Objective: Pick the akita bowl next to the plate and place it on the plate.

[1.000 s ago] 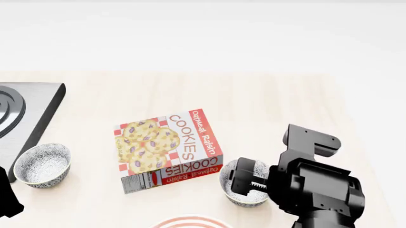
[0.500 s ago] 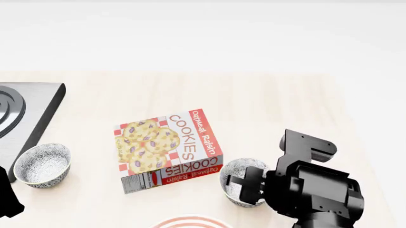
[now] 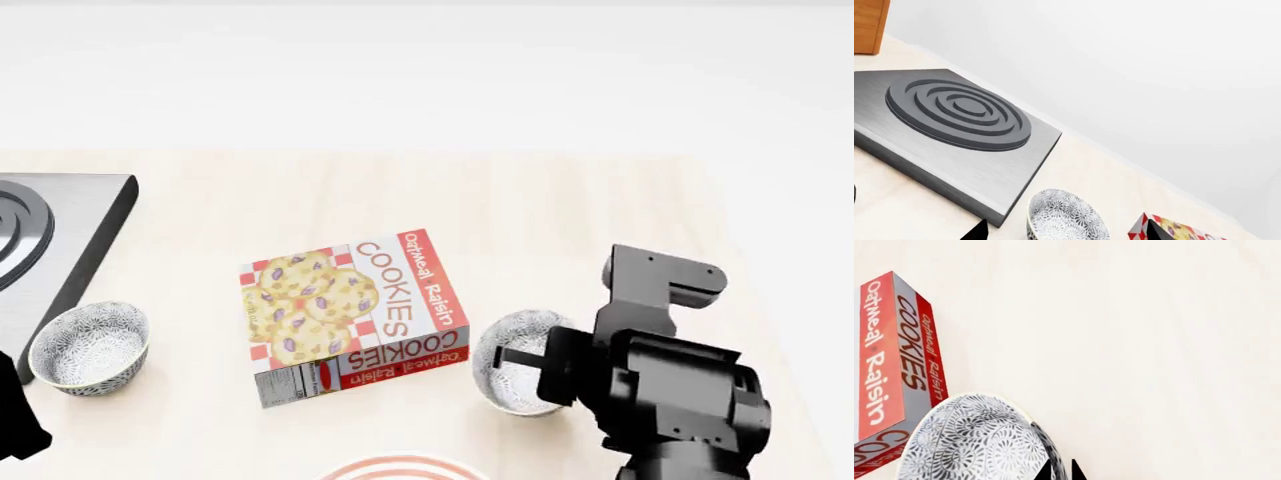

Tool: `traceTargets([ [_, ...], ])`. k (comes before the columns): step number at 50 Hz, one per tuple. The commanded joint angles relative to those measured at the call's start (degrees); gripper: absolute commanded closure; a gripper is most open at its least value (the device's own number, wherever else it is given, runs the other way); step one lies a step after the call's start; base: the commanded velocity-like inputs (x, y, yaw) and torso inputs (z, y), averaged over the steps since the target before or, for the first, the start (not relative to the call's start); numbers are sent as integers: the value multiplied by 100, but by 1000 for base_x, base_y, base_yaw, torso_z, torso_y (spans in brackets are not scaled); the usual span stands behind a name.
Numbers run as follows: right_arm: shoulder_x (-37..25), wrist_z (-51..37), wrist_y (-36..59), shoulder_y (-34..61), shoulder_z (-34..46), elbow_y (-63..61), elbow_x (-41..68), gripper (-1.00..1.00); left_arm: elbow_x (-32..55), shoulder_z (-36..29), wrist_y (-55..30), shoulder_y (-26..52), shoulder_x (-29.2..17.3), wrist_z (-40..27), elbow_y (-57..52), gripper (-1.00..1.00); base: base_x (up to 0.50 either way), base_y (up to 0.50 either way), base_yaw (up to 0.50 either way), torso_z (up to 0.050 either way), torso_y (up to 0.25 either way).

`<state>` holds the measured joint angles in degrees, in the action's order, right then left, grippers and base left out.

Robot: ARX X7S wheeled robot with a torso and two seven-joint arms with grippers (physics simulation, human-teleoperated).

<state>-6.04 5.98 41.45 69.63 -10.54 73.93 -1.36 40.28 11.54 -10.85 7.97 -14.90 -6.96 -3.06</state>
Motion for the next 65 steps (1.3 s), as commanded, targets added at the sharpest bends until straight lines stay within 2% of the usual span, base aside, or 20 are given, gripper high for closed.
traceTargets([
  [1, 71, 61, 813, -482, 262, -1985, -172, 100, 33, -17, 8, -38, -15, -28, -39, -100, 0, 0, 0, 0, 0],
  [3, 98, 72, 1309, -713, 298, -2906, -202, 100, 43, -22, -10, -35, -27, -46, -62, -100, 0, 0, 0, 0, 0],
  [8, 113, 49, 1986, -922, 360, -4082, -252, 100, 37, -39, 9, -4, -31, -37, -12, -100, 0, 0, 0, 0, 0],
  [17, 192, 115, 2943, -984, 325, -5433, -143, 100, 72, -49, -13, -9, -52, -73, -51, -100, 0, 0, 0, 0, 1],
  [29, 230, 647, 4853, -1134, 690, -7270, 462, 100, 35, -97, 54, -37, -35, -89, -54, -100, 0, 0, 0, 0, 0],
  [31, 119, 246, 4854, -1178, 738, -7308, 1047, 100, 32, -105, 66, -46, -30, -92, -56, -100, 0, 0, 0, 0, 0],
  [34, -457, -2218, 4852, -1293, 715, -7320, 3625, 100, 56, -107, 48, -65, -34, -118, -106, -100, 0, 0, 0, 0, 0],
  [35, -513, -2520, 4848, -1302, 693, -7268, 4485, 100, 63, -109, 41, -72, -37, -126, -121, -100, 0, 0, 0, 0, 0],
  [42, -632, -2885, 4835, -1497, 653, -7242, 5919, 100, 78, -121, 48, -87, -38, -150, -143, -100, 0, 0, 0, 0, 1],
  [46, -822, -3847, 4824, -1657, 611, -7255, 7302, 100, 86, -129, 52, -67, -51, -143, -120, -100, 0, 0, 0, 0, 0],
  [54, -948, -4223, 4691, -1774, 620, -6995, 8178, 100, 82, -148, 73, -12, -59, -136, -32, -100, 0, 0, 0, 0, 0],
  [65, -1039, -3967, 4463, -2104, 949, -6950, 8294, 100, 83, -166, 115, -23, -74, -125, -10, -100, 0, 0, 0, 0, 0],
])
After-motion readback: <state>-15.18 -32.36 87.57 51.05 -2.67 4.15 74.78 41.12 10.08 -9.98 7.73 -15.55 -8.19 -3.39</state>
